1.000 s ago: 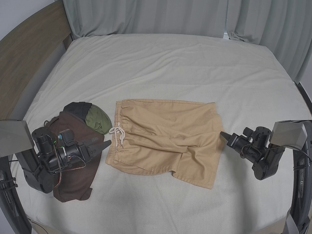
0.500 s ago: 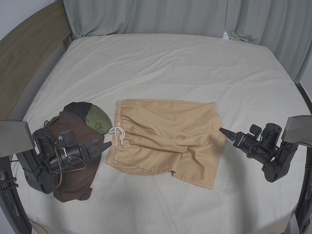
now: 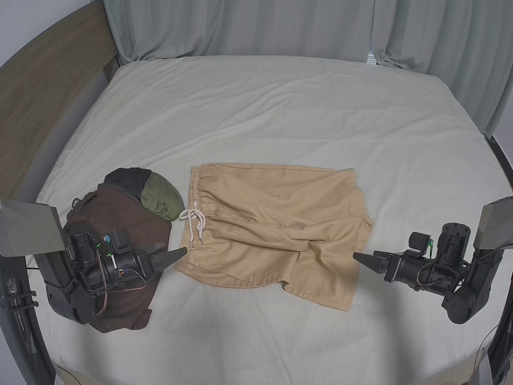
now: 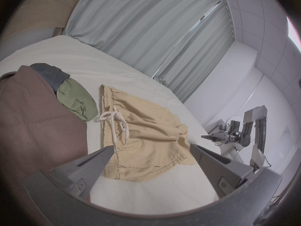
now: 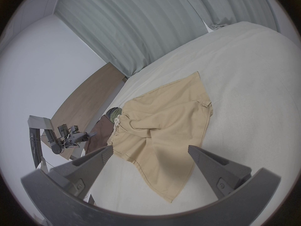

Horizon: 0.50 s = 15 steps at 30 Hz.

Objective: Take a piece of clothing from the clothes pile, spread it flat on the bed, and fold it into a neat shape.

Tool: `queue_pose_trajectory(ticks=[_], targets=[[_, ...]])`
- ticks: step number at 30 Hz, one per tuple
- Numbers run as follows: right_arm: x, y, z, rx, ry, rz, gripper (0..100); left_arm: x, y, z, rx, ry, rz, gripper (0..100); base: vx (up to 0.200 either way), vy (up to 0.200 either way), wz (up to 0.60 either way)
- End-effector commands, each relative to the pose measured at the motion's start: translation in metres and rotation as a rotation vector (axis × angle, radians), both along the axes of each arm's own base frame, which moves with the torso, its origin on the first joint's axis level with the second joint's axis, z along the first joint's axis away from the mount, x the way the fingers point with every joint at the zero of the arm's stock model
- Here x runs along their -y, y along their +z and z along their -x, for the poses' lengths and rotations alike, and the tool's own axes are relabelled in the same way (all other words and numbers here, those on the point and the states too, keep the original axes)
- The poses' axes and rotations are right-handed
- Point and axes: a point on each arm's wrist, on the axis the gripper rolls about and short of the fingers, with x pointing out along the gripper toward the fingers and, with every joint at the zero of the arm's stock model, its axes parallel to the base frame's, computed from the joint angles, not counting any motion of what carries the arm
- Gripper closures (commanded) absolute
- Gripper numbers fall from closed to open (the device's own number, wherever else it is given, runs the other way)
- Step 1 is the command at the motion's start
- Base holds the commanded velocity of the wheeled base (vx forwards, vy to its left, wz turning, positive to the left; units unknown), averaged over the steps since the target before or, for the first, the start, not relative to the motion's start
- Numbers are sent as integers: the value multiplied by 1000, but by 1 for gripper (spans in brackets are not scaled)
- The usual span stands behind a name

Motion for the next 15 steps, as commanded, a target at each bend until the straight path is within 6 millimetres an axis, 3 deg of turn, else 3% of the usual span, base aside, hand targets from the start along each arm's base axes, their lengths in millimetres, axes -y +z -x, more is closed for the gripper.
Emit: queue_pose_trajectory(ticks=[1, 15], targets=[[-1, 3, 2, 8, 7, -2, 0, -2, -23, -4, -48, 3, -25, 0, 0, 0, 0], [-1, 5, -1, 21, 6, -5, 0, 0, -69, -20, -134, 39, -40, 0, 0, 0, 0]])
